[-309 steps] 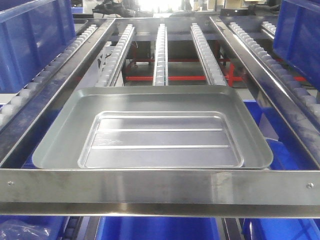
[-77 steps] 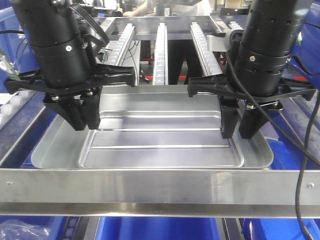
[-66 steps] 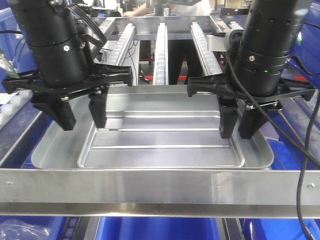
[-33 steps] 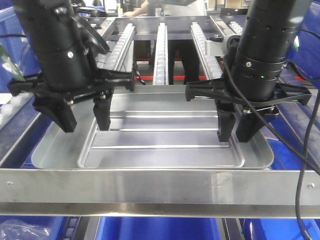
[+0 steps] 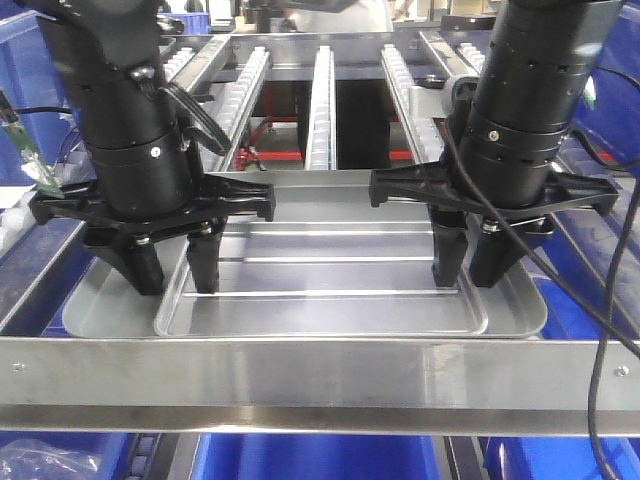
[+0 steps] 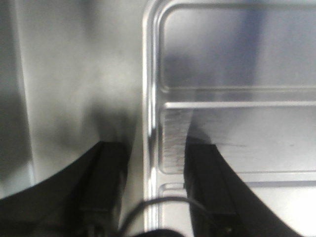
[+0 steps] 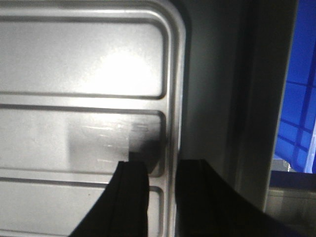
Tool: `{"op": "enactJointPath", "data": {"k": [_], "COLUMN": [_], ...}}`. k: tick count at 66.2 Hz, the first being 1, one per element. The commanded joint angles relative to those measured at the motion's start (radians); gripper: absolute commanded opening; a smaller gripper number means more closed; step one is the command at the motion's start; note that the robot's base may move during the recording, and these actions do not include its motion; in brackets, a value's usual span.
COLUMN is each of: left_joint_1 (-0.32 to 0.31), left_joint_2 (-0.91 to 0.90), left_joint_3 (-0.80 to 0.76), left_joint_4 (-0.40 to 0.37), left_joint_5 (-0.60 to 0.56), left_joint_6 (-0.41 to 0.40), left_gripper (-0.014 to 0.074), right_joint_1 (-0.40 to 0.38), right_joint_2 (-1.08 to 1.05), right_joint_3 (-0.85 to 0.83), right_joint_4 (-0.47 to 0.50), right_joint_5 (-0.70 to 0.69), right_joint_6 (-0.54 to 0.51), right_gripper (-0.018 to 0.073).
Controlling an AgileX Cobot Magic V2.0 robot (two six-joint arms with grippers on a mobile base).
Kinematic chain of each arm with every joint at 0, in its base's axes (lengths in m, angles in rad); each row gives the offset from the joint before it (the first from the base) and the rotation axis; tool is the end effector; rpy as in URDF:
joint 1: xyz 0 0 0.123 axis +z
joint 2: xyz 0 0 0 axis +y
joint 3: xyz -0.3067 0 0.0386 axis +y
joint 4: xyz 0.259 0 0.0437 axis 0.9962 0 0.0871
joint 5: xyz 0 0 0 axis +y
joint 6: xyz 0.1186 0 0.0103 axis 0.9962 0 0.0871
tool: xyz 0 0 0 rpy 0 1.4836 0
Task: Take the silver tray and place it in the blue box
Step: 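Close both grippers on the opposite side rims of the silver tray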
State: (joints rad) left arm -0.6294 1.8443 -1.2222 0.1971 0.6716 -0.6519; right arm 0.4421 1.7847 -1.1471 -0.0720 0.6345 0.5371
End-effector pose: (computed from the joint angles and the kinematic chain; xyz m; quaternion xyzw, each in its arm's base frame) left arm 0.3311 -0.2232 0.1824 0.0536 0.9794 -0.0483 0.1888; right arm 0.3473 0.1588 0.1853 0.0222 0.9809 0.0667 0.1816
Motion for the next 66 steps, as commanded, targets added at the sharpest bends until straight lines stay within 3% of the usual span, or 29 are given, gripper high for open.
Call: {"op": "enactJointPath", "data": {"k": [1, 66], "left_joint_1": [0.002, 0.040], "left_joint_2": [-0.046, -0.039], "left_joint_3": [-0.027, -0.027], "left_joint_4": [0.005, -0.005], "left_joint_5": [-0.045, 0.006], "left_joint_6": [-0.001, -0.001], "left_gripper": [0.0200, 0.0198], "right_joint_1": [-0.002, -0.002], "right_joint_2": [-0.042, -0.013], "right_joint_3": [-0.031, -0.031], "right_joint_4": [-0.004, -0.004], "right_joint_5": [-0.054, -0.070], "right_joint_6": [-0.007, -0.007], "right_gripper": [0.0290, 0.0290]}}
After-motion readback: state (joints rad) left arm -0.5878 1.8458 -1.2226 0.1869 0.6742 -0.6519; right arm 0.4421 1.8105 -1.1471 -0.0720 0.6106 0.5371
